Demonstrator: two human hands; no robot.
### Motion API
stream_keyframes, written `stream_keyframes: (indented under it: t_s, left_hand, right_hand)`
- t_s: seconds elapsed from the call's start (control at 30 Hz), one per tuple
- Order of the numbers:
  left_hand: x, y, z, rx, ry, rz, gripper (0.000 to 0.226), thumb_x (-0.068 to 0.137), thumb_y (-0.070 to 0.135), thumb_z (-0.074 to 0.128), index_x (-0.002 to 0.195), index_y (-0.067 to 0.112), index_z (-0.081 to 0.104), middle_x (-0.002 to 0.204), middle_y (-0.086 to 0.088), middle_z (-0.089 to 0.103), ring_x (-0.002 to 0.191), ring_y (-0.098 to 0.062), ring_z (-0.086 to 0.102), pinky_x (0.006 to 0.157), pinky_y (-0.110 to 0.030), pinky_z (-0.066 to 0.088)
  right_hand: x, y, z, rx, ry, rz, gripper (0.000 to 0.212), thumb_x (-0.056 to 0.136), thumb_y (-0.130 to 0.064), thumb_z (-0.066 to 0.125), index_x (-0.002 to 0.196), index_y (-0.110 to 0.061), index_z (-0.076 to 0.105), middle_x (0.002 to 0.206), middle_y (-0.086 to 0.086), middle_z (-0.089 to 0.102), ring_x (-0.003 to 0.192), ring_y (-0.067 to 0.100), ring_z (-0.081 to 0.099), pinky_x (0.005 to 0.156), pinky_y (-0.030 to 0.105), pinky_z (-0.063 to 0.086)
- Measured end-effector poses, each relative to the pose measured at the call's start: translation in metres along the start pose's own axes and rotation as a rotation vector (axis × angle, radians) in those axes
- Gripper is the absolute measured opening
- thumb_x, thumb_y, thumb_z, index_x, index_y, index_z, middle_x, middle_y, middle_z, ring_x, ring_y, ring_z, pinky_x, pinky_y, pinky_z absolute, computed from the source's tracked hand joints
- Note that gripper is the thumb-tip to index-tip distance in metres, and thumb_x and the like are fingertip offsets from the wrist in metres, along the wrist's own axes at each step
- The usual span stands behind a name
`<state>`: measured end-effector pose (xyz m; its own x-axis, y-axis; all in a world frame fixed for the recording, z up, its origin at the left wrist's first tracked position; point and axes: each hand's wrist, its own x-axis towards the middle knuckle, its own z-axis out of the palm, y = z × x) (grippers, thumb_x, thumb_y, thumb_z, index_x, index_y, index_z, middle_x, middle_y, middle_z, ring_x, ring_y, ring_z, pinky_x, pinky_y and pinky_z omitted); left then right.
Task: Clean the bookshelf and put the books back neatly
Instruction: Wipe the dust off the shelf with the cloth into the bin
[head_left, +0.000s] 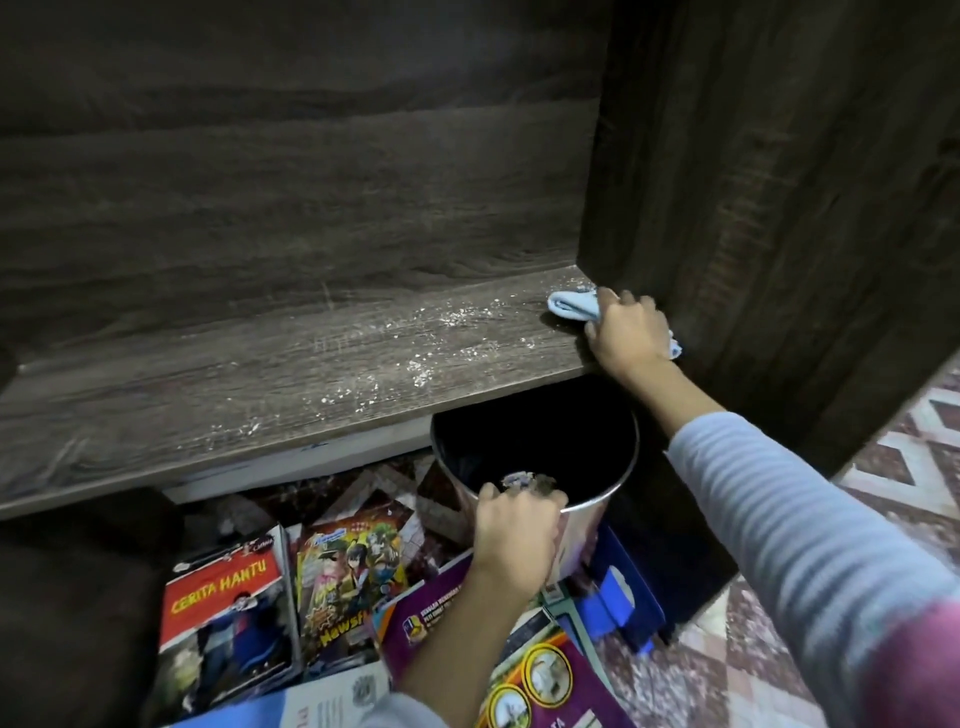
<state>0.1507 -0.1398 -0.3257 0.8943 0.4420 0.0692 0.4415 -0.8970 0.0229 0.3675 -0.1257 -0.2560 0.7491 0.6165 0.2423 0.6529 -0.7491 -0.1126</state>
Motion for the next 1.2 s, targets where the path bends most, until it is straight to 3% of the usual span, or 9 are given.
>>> stream_keyframes:
  t_s: [0.13,0.23,0.27,0.4,0.5,0.57,0.67,0.83,1.2]
  left_hand:
    - [0.003,-0.003,-0.002,0.004,-0.036,0.029,0.026,0.089,0.018,0.059,0.114,0.022,0.06,0.096,-0.009,0.069,0.094,-0.027,0.064,0.09,-0.035,0.038]
    - [0.008,-0.005,0.005,-0.042,-0.036,0.033,0.037,0.039,0.027,0.092,0.067,0.028,0.069,0.046,-0.001,0.059,0.045,-0.016,0.059,0.06,-0.025,0.047]
    - [0.009,-0.004,0.006,-0.064,-0.065,0.013,0.037,0.039,0.027,0.092,0.068,0.028,0.069,0.046,-0.001,0.059,0.045,-0.016,0.059,0.06,-0.025,0.047]
    - [0.012,-0.009,0.008,-0.031,-0.04,0.015,0.026,0.089,0.019,0.058,0.115,0.022,0.058,0.098,-0.009,0.069,0.096,-0.026,0.064,0.091,-0.034,0.036]
    - [0.012,-0.011,0.008,-0.037,0.005,-0.005,0.033,0.046,0.03,0.088,0.074,0.025,0.071,0.052,-0.003,0.063,0.052,-0.017,0.063,0.066,-0.025,0.047]
    - [0.016,-0.011,0.014,-0.076,0.025,-0.028,0.04,0.022,0.028,0.091,0.054,0.025,0.067,0.035,-0.001,0.05,0.034,-0.014,0.052,0.053,-0.02,0.045]
    - [0.017,-0.013,0.014,-0.087,0.005,-0.043,0.033,0.04,0.026,0.088,0.068,0.026,0.072,0.045,-0.001,0.06,0.045,-0.015,0.06,0.06,-0.023,0.047]
    - [0.019,-0.014,0.02,-0.1,0.08,-0.038,0.044,0.018,0.03,0.091,0.055,0.028,0.068,0.035,0.003,0.05,0.034,-0.013,0.053,0.05,-0.021,0.045]
    - [0.019,-0.019,0.025,-0.074,0.111,-0.021,0.043,0.028,0.033,0.092,0.065,0.031,0.07,0.041,0.006,0.054,0.04,-0.01,0.055,0.052,-0.022,0.046]
  right_hand:
    - [0.009,-0.012,0.006,0.107,-0.024,0.036,0.044,0.094,-0.029,0.042,0.136,-0.016,0.042,0.129,0.021,0.054,0.117,0.04,0.044,0.095,0.042,0.036]
    - [0.008,-0.025,0.006,0.177,-0.054,-0.017,0.04,0.093,-0.027,0.043,0.132,-0.019,0.048,0.122,0.024,0.058,0.116,0.041,0.045,0.095,0.042,0.036]
    - [0.007,-0.028,0.006,0.194,-0.058,-0.054,0.039,0.093,-0.027,0.044,0.131,-0.019,0.05,0.12,0.024,0.059,0.116,0.041,0.046,0.094,0.042,0.037]
    - [0.007,-0.024,-0.003,0.4,0.016,-0.075,0.034,0.09,-0.022,0.048,0.121,-0.012,0.059,0.112,0.023,0.063,0.108,0.042,0.053,0.087,0.041,0.042]
    - [0.013,-0.013,-0.007,0.152,0.186,-0.037,0.037,0.092,-0.02,0.048,0.128,-0.014,0.052,0.12,0.019,0.059,0.111,0.041,0.046,0.088,0.043,0.039]
    - [0.019,-0.008,-0.001,0.011,0.199,-0.003,0.034,0.094,-0.017,0.044,0.126,-0.012,0.051,0.123,0.019,0.057,0.113,0.039,0.043,0.089,0.043,0.036]
    - [0.027,-0.008,0.019,-0.065,0.136,0.019,0.033,0.094,-0.009,0.039,0.126,-0.007,0.051,0.124,0.022,0.055,0.113,0.039,0.043,0.088,0.042,0.035]
    - [0.051,-0.015,0.029,0.062,0.091,0.042,0.034,0.096,-0.014,0.04,0.128,-0.008,0.048,0.126,0.021,0.055,0.115,0.04,0.041,0.09,0.042,0.035]
    - [0.087,-0.025,0.024,0.343,-0.118,-0.095,0.036,0.093,-0.02,0.047,0.128,-0.013,0.052,0.12,0.023,0.059,0.117,0.042,0.045,0.096,0.042,0.039]
